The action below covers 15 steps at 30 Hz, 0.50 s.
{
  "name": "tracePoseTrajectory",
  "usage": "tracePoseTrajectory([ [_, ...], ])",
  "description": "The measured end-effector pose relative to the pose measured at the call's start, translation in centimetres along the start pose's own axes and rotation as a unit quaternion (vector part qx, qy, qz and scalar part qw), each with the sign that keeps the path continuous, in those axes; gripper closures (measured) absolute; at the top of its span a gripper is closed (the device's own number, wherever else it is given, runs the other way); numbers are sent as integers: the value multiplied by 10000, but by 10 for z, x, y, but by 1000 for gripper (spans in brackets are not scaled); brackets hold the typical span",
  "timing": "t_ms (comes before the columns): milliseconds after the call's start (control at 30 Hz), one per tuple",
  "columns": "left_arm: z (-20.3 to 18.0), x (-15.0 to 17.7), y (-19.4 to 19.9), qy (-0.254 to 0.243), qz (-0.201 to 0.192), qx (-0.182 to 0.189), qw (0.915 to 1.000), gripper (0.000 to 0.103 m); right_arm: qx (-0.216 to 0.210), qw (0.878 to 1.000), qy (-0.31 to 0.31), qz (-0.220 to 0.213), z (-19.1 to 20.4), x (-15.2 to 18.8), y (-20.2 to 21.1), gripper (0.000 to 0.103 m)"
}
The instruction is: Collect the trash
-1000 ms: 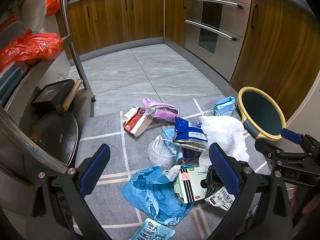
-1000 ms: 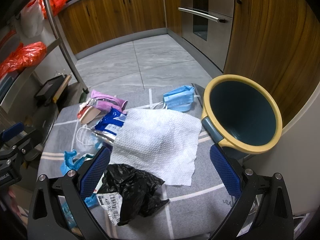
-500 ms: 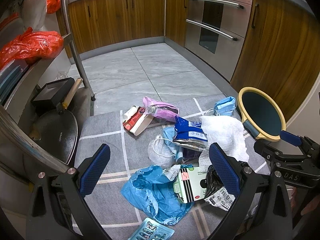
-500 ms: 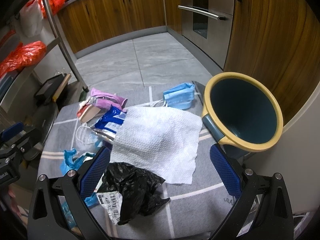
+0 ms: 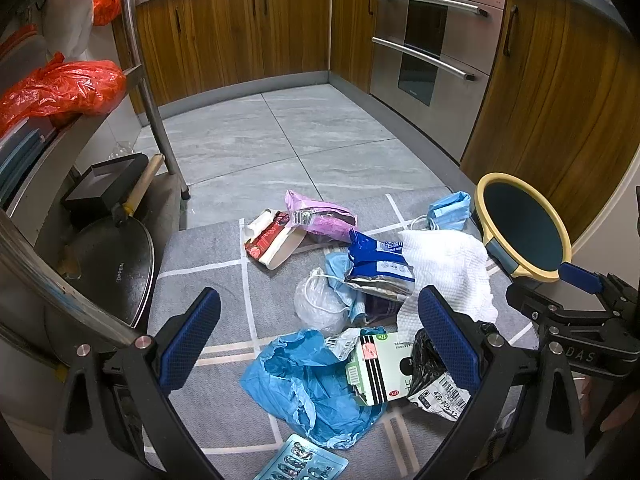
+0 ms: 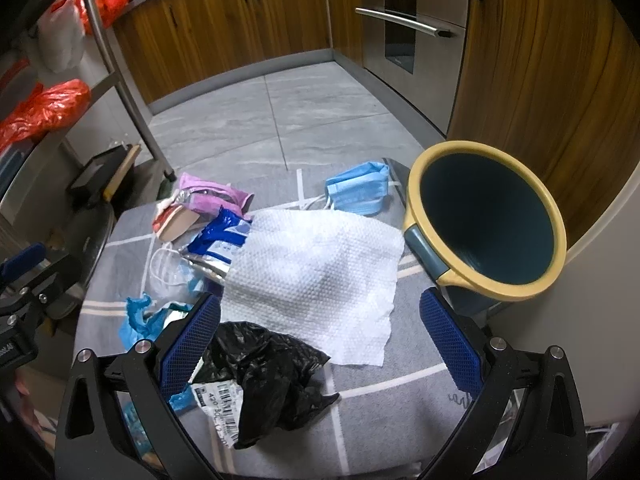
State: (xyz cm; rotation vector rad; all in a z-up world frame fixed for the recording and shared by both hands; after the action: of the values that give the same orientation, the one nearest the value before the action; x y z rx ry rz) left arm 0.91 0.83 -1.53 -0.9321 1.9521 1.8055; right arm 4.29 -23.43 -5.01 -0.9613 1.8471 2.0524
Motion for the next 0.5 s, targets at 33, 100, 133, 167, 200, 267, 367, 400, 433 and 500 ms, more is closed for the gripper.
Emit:
tracePoseTrajectory([
  [33,0,0,0,2,2,1,10000,6,-2,10000,1,4,1,-1,0,4],
  [100,0,0,0,-2,5,0,10000,6,-7,10000,6,11,1,0,0,4],
  [133,0,0,0,-5,4,-2,10000,6,-4,10000,6,13,1,1,-1,4],
  [167,0,0,0,-6,3,1,10000,6,3,10000,6,14,1,1,-1,4],
  [200,0,0,0,-1,6,6,10000,6,2,10000,4,13,1,2,-1,4],
  [267,0,0,0,-7,4,-1,10000,6,9,10000,6,12,2,1,-1,4],
  [367,0,0,0,-1,10,4,10000,6,-1,10000,3,17,1,1,-1,4],
  [400,0,-1,0,-1,9,1,10000,6,-3,10000,2,19,1,1,-1,4],
  [433,0,0,0,1,13,3,10000,6,-6,10000,6,20,1,1,-1,4],
  [500,0,0,0,6,25,4,10000,6,1,10000,15,16,1,1,-1,4],
])
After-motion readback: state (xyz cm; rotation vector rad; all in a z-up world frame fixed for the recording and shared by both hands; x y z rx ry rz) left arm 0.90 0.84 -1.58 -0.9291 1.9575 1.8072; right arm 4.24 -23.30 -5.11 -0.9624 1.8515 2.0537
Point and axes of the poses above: each gripper's, at about its wrist camera, not at the fingertips, and y roughly against the way its jaws point, z to its left, x to its underside, the point moved 1 cm from there along -y, roughly the way its jaws point, and after that the axes turned 13 degrees about y, right-handed, at the moved point
